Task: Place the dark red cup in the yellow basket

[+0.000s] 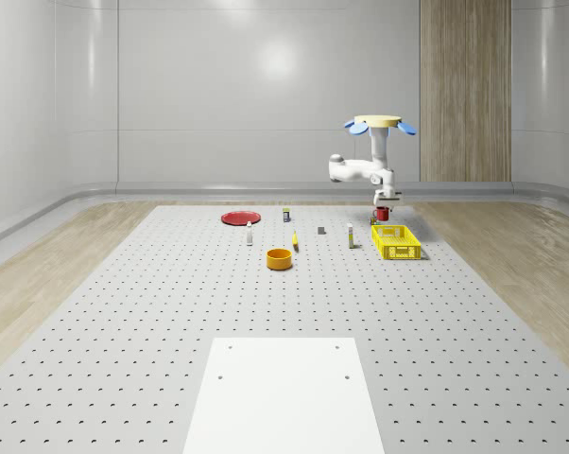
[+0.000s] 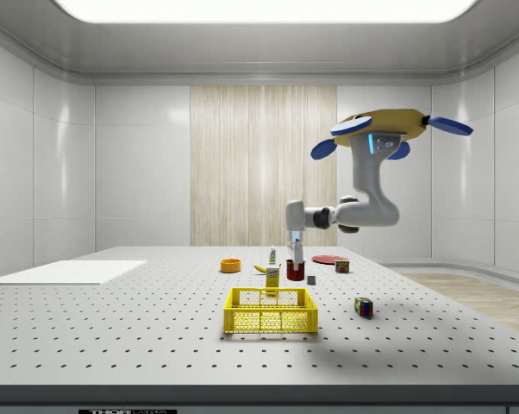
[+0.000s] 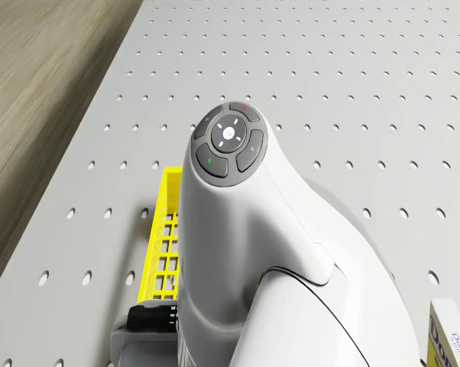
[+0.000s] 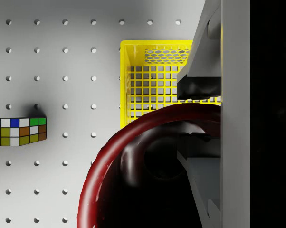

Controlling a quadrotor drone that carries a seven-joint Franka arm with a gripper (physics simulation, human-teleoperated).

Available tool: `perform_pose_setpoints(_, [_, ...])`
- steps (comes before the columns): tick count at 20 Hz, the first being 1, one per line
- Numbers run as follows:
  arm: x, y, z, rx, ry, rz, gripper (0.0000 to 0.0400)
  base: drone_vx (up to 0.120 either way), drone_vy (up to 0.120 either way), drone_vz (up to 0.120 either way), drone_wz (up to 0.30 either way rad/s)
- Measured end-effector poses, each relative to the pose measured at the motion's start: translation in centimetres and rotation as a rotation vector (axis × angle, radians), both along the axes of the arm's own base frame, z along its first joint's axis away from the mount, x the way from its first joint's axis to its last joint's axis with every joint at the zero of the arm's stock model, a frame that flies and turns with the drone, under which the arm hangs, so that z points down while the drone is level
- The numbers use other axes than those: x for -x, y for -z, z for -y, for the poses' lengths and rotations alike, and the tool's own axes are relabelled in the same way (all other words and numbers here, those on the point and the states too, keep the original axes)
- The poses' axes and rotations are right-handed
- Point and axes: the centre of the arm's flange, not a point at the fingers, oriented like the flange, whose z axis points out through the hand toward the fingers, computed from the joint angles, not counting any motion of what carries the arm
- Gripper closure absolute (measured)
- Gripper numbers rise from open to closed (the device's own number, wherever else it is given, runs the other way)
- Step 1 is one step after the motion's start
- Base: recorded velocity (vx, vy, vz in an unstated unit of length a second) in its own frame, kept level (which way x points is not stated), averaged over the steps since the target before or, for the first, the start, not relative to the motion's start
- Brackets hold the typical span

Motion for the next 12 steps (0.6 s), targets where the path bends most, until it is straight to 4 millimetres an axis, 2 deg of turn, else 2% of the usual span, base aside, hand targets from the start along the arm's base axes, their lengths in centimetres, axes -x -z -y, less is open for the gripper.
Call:
perform_pose_setpoints(2, [0.00,0.00,0.00,0.000,0.000,0.000,0.0300,0.120,0.120,0.000,0.000])
perform_pose_setpoints(4, [0.00,0.00,0.00,0.000,0.000,0.000,0.0300,0.120,0.040,0.000,0.000])
perform_pose_setpoints(12, [0.00,0.00,0.00,0.000,0.000,0.000,0.0300,0.120,0.000,-0.115,0.000])
